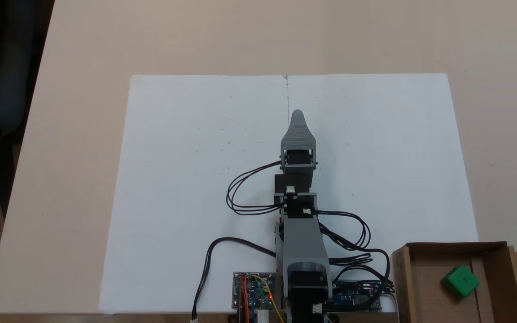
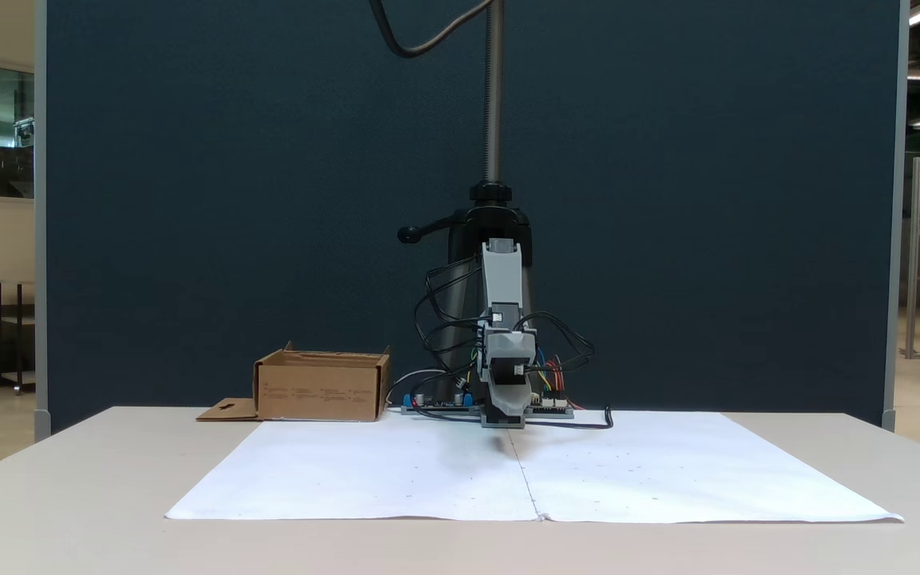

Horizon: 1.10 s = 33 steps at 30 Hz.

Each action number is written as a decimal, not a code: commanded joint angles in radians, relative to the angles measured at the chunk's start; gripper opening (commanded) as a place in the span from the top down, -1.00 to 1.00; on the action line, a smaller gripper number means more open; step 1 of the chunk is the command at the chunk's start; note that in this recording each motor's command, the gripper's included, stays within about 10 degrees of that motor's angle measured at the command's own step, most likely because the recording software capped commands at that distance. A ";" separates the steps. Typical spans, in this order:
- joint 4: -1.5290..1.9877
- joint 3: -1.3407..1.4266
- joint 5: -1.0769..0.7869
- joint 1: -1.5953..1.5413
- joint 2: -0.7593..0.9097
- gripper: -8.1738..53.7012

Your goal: Grasp a green dice and put it in the bin.

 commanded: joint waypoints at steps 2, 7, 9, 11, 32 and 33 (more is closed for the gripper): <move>-0.185 0.074 -0.072 -0.009 0.120 -0.67; -0.276 0.075 -0.074 -0.003 0.120 -0.67; -0.316 0.074 -0.074 0.000 0.118 -0.67; -0.365 0.075 -0.074 0.014 0.118 -0.67; -0.578 0.074 -0.071 0.018 0.115 -0.71; -0.578 0.074 -0.071 0.018 0.115 -0.71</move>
